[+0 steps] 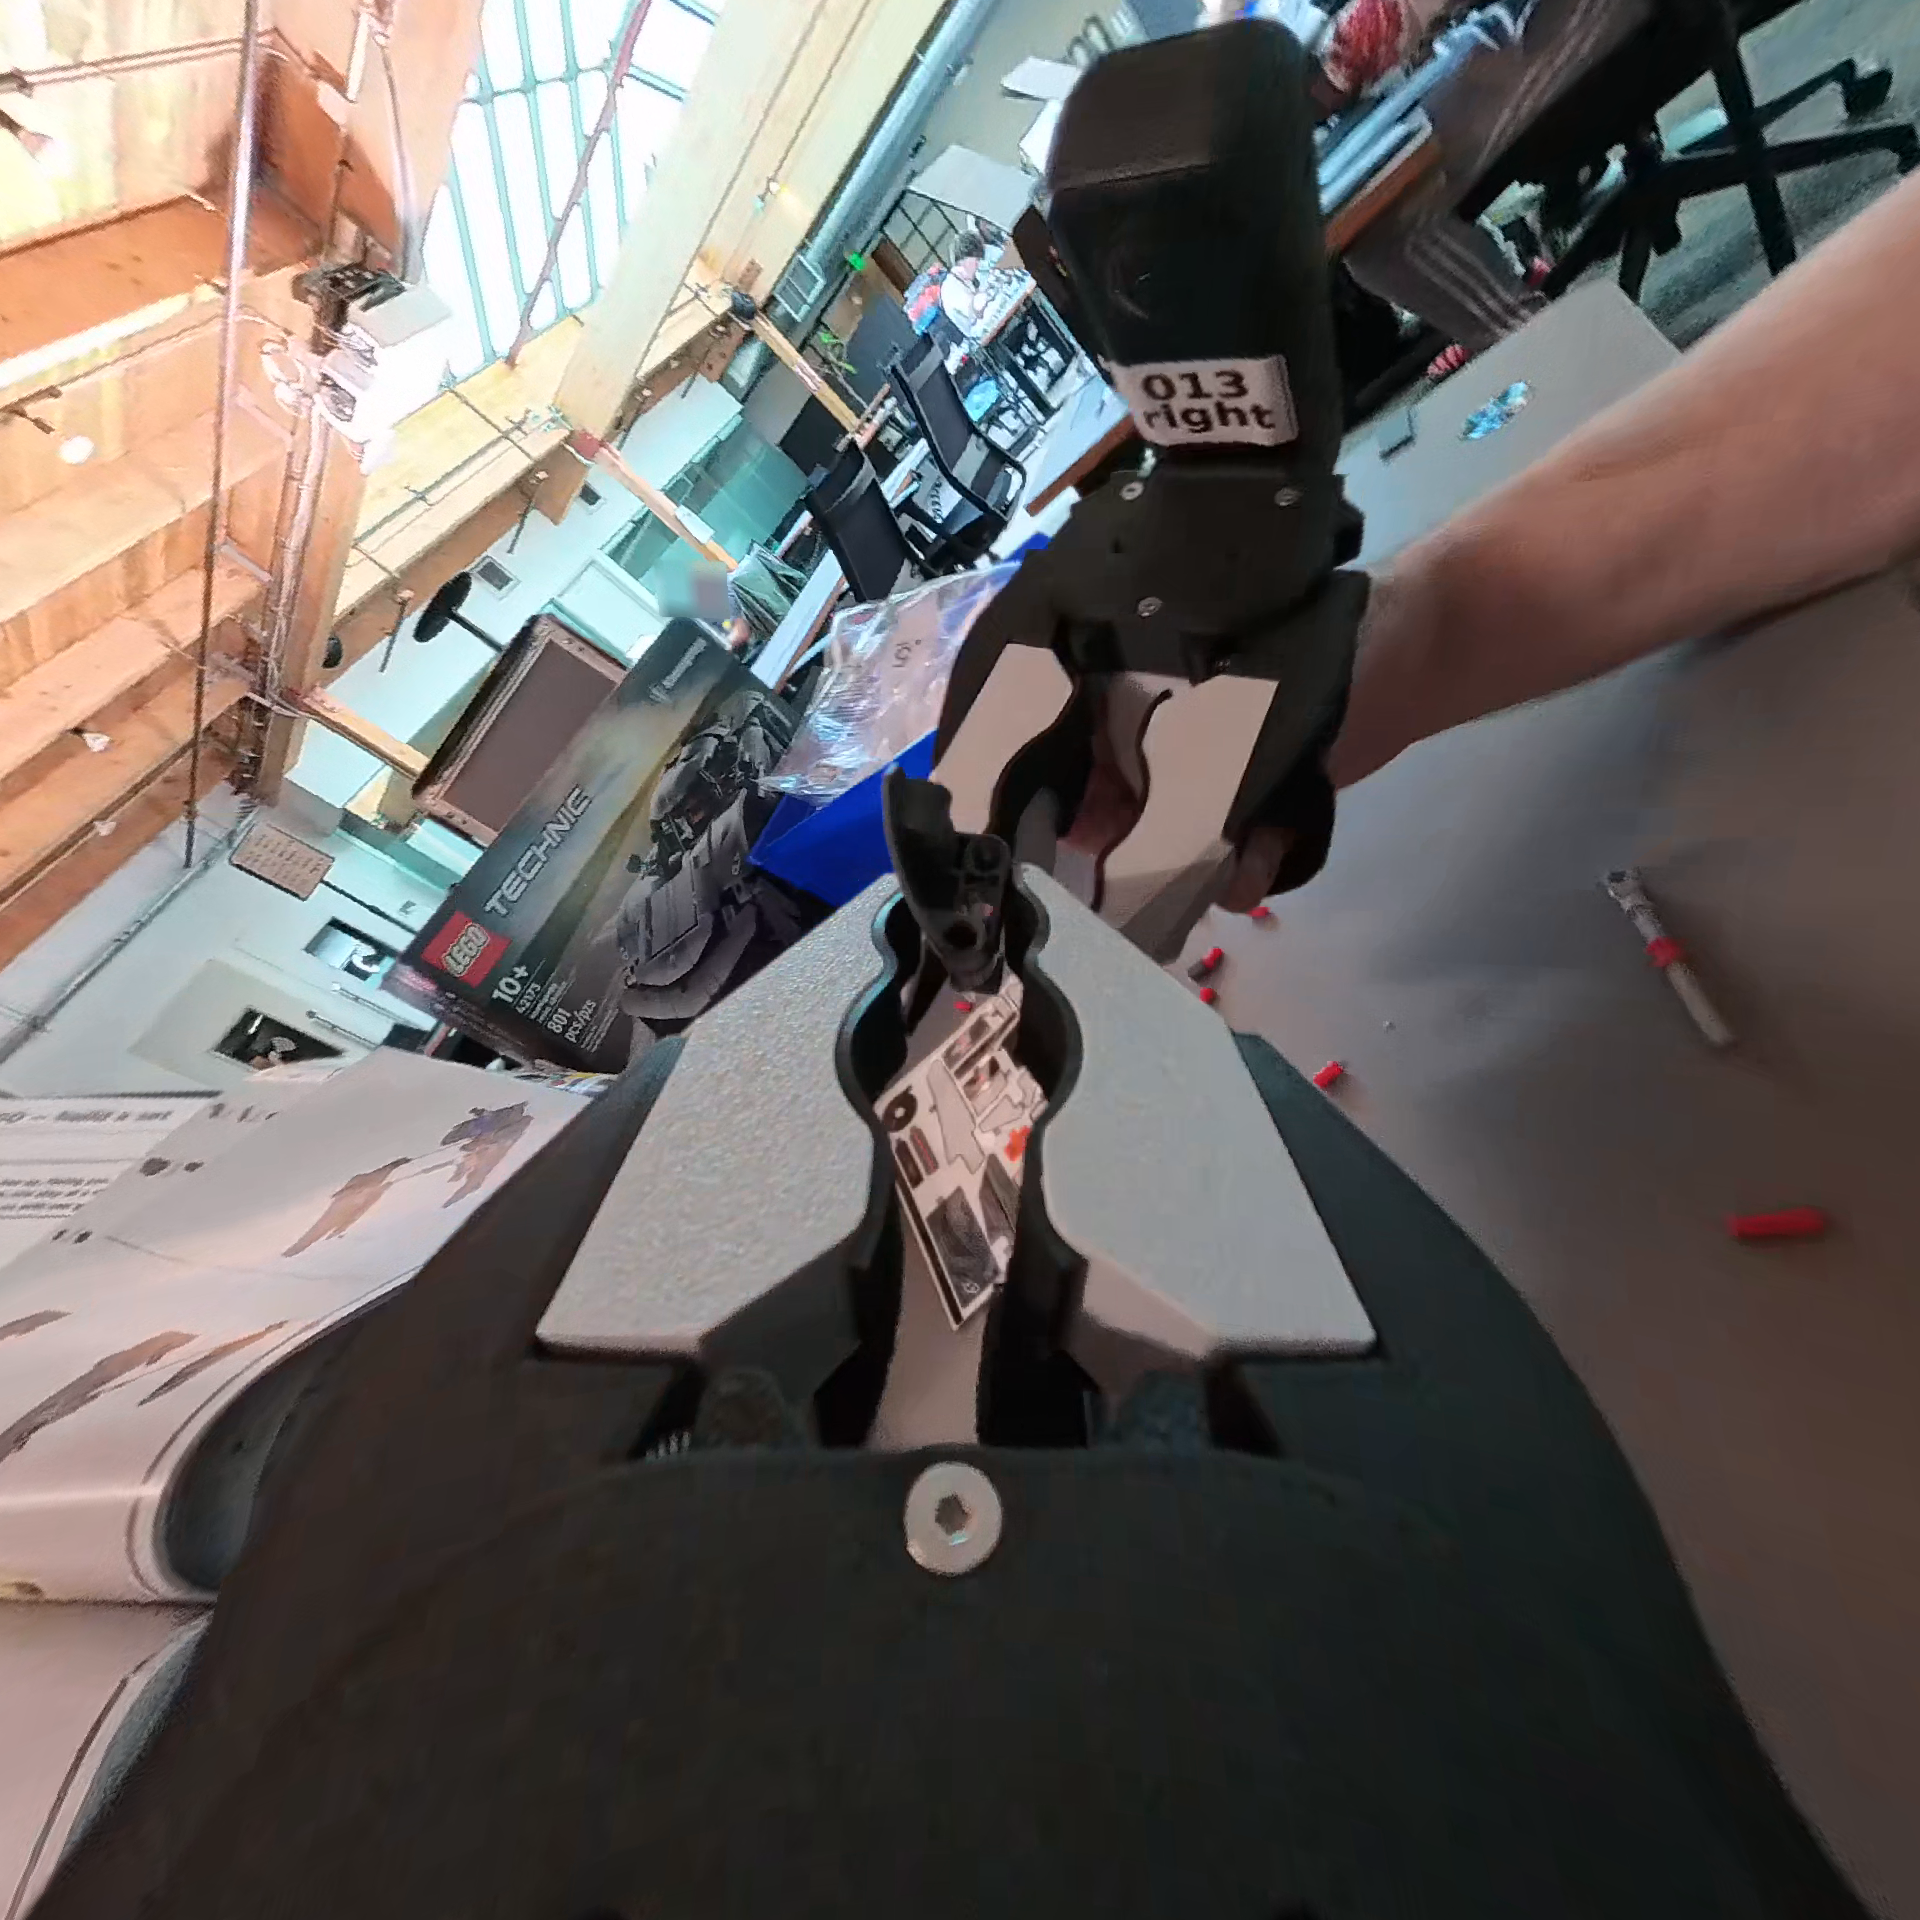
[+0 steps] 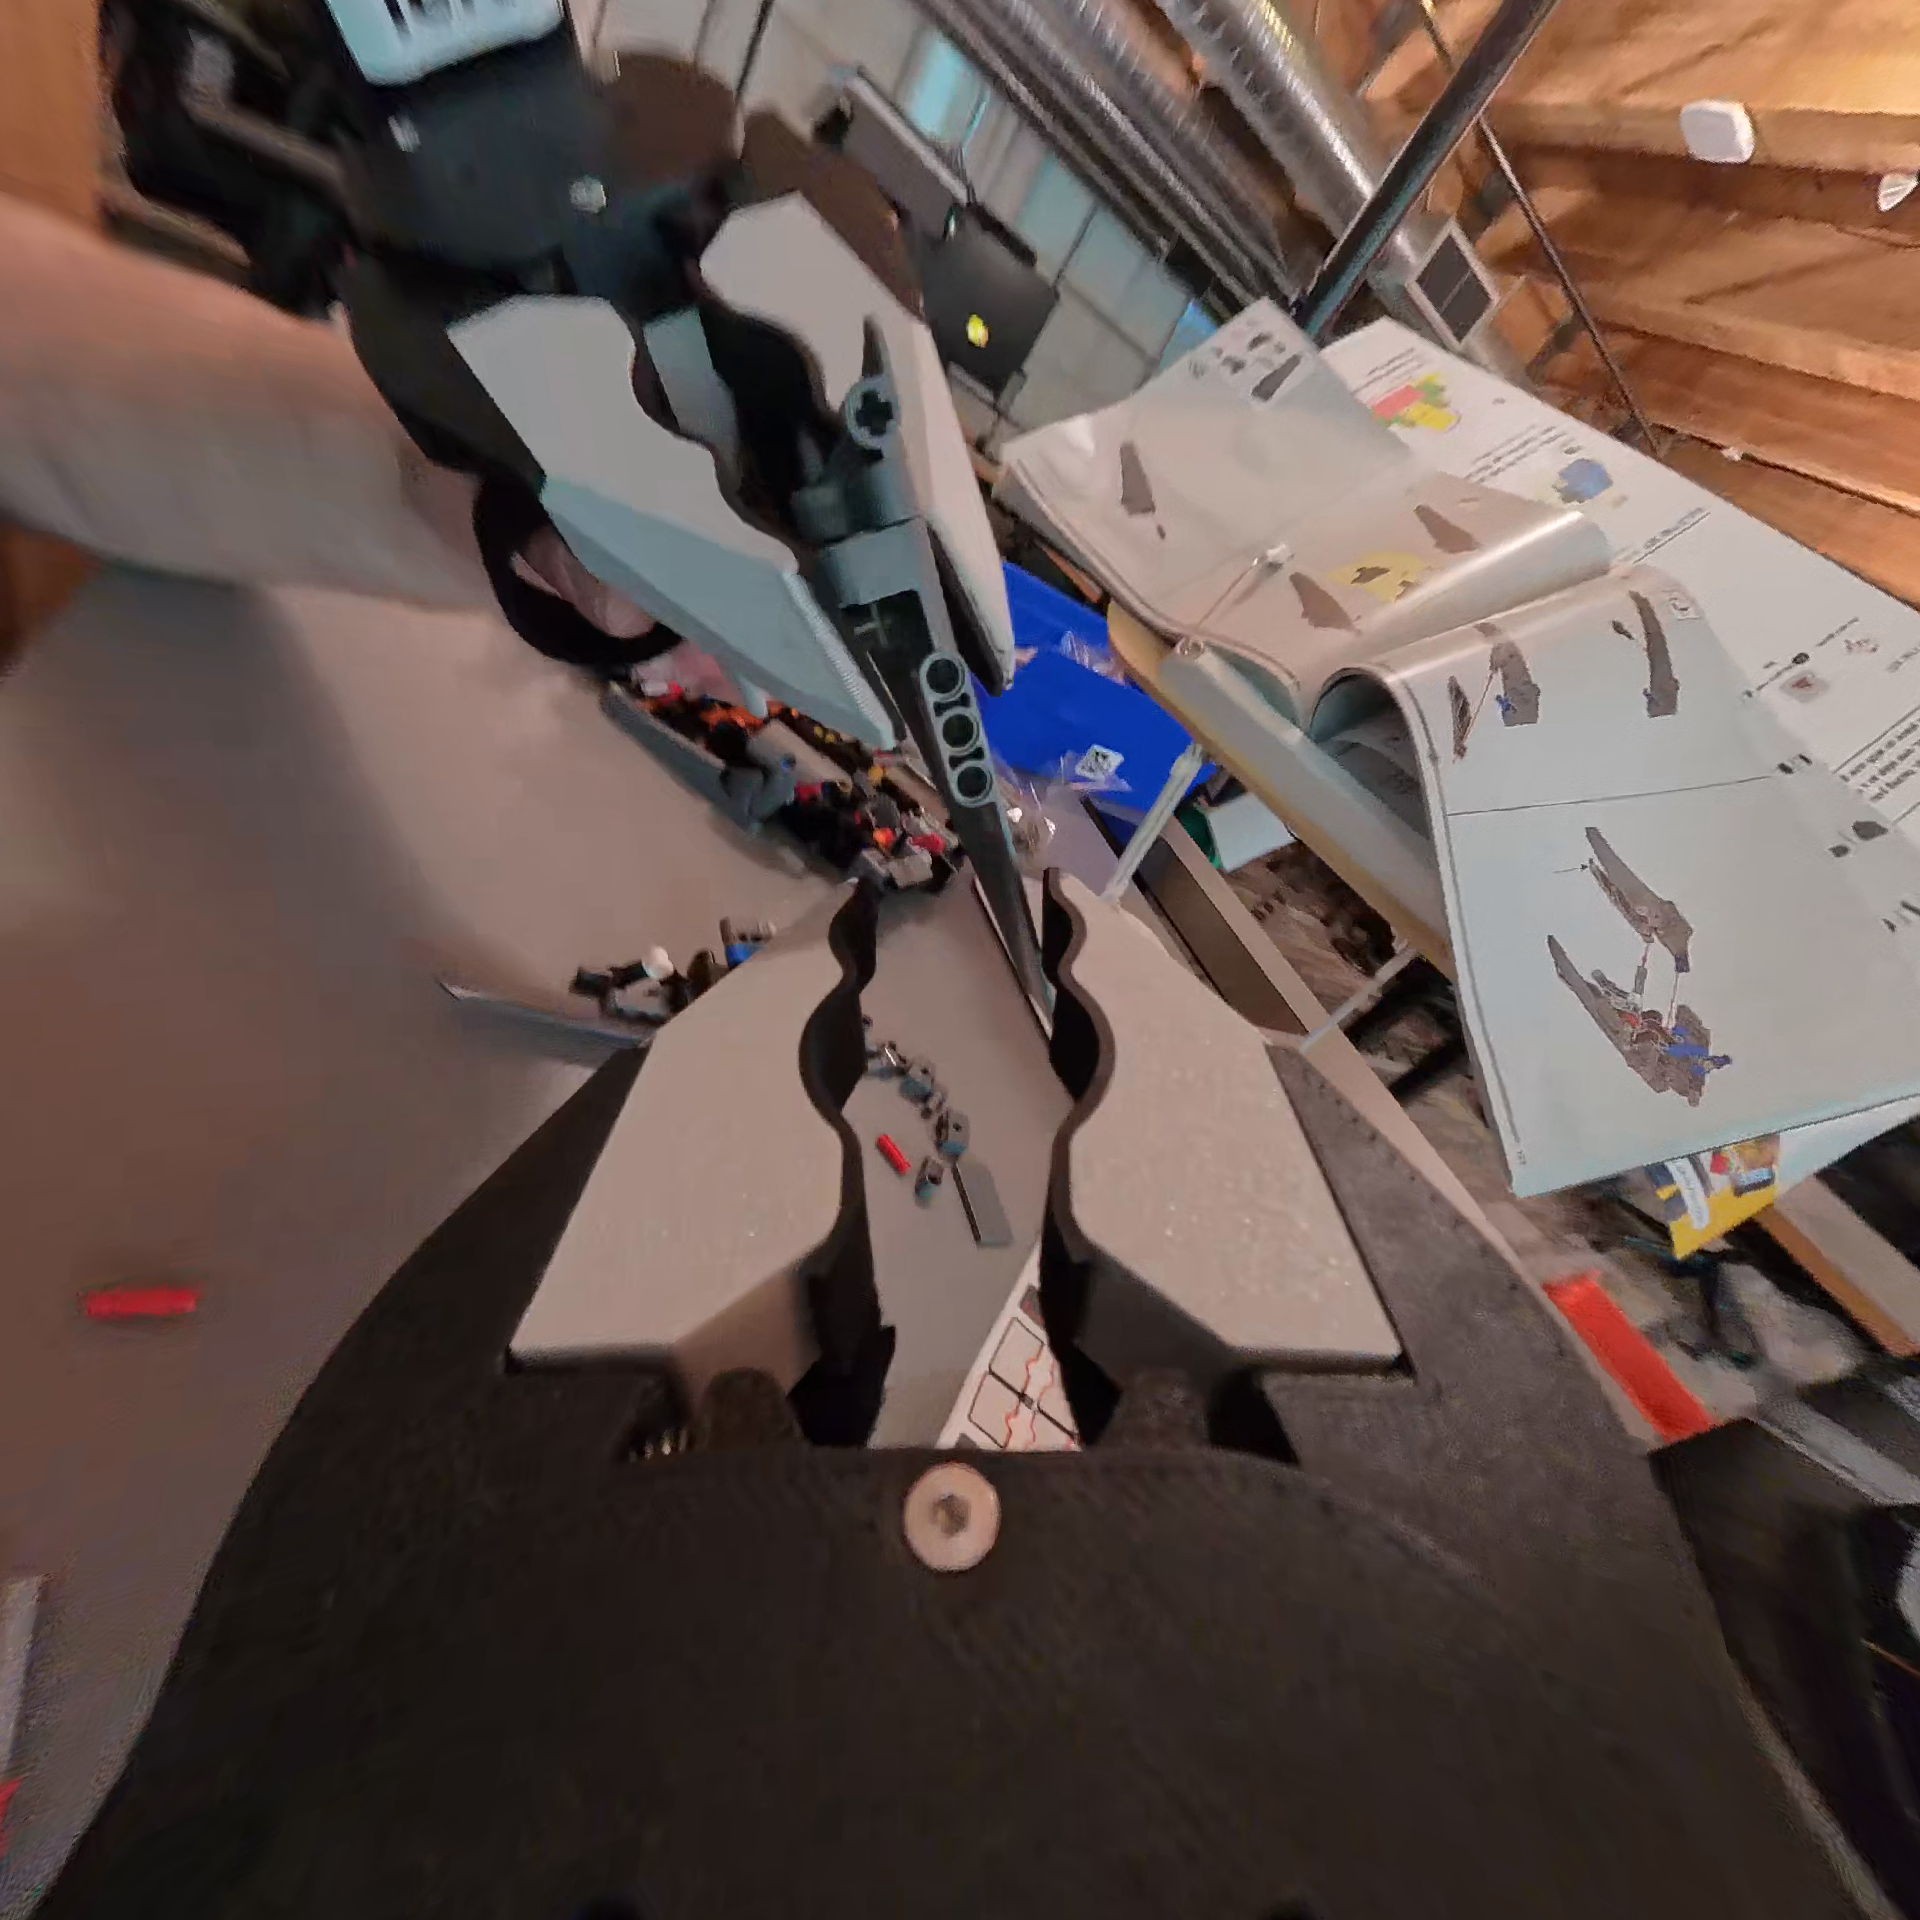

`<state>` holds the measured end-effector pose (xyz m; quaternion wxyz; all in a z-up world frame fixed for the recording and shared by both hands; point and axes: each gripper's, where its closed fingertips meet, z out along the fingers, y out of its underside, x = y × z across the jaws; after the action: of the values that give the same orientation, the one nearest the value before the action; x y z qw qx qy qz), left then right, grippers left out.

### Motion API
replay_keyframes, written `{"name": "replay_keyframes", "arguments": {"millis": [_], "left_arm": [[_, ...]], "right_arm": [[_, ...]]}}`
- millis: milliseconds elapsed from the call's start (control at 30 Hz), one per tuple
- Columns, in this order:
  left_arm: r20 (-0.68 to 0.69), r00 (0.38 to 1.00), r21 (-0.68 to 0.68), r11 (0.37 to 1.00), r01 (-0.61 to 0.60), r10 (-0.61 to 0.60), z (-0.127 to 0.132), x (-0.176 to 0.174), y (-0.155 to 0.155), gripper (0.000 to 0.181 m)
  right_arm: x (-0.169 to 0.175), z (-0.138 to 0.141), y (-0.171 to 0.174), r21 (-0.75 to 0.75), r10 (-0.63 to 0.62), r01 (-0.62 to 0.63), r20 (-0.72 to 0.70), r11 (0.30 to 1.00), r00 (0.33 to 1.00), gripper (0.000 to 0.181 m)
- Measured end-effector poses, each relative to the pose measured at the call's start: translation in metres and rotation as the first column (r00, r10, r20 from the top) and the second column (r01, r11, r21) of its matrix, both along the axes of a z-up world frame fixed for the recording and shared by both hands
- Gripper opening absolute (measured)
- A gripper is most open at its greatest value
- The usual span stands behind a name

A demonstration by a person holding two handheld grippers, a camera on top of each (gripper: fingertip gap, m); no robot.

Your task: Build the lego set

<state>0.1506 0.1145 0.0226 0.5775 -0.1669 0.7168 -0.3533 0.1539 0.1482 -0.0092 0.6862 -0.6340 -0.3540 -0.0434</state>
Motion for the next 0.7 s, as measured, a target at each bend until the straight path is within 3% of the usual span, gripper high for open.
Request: {"name": "replay_keyframes", "arguments": {"millis": [67,167,400,700], "left_arm": [[-0.012,1.000,0.050,0.999,-0.001,0.001,-0.008,0.001,-0.004,0.012],[-0.034,0.999,0.058,0.998,0.011,-0.009,-0.015,0.001,-0.008,0.012],[-0.050,0.999,0.075,0.997,-0.011,0.015,-0.025,0.000,-0.001,0.015],[-0.061,0.998,0.097,0.995,-0.023,0.029,-0.032,-0.003,0.010,0.020]], "right_arm": [[-0.003,-0.006,0.003,0.000,-0.018,0.018,0.047,1.000,0.999,0.026],[-0.003,-0.013,0.005,-0.014,-0.037,0.039,0.087,0.999,0.995,0.006],[-0.005,-0.025,0.011,-0.037,-0.055,0.060,0.124,0.998,0.991,0.001],[0.010,-0.024,0.017,0.046,-0.191,0.186,0.219,0.982,0.957,0.000]]}}
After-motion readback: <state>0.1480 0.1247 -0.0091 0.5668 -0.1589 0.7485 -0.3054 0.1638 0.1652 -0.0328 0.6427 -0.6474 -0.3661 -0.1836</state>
